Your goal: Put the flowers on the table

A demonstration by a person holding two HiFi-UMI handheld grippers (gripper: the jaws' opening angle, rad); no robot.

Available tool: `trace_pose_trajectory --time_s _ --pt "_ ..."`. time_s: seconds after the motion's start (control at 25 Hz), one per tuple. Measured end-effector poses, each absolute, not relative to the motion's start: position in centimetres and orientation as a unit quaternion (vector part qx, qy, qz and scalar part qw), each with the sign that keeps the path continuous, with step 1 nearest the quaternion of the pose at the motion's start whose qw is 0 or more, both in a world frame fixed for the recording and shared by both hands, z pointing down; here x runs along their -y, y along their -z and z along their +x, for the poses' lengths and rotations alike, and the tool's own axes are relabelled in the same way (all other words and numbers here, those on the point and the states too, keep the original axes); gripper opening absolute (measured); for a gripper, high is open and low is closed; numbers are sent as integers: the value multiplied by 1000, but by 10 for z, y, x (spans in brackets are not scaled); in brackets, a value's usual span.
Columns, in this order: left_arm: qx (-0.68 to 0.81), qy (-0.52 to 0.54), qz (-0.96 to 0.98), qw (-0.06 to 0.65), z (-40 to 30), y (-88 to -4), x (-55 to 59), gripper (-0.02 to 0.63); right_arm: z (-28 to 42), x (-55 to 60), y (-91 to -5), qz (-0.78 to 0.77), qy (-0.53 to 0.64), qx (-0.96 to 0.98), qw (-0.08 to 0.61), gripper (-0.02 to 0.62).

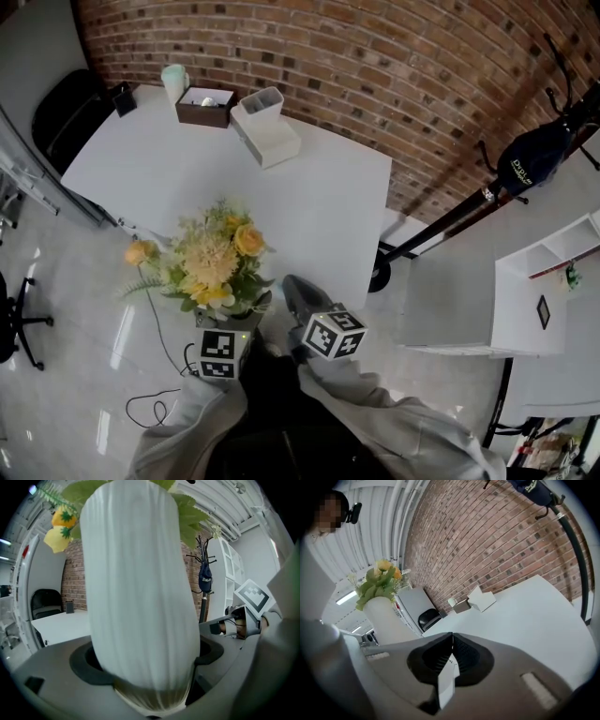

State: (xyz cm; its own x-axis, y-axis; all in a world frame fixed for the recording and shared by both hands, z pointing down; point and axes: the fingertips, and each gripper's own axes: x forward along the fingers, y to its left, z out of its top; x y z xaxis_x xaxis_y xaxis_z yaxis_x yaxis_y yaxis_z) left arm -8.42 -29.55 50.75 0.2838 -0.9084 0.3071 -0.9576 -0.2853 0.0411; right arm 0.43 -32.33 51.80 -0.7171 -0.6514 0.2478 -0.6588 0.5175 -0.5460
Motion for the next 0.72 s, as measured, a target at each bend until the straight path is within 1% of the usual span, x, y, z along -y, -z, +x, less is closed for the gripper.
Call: trace_pose_trajectory --time_s 0.28,0.72 --pt "586 -113 796 105 -107 -500 345 489 -8 359 -511 373 -318 872 2 0" --pt "564 -124 812 87 -145 -486 453 489 -37 449 -489 403 -318 858 -12 0"
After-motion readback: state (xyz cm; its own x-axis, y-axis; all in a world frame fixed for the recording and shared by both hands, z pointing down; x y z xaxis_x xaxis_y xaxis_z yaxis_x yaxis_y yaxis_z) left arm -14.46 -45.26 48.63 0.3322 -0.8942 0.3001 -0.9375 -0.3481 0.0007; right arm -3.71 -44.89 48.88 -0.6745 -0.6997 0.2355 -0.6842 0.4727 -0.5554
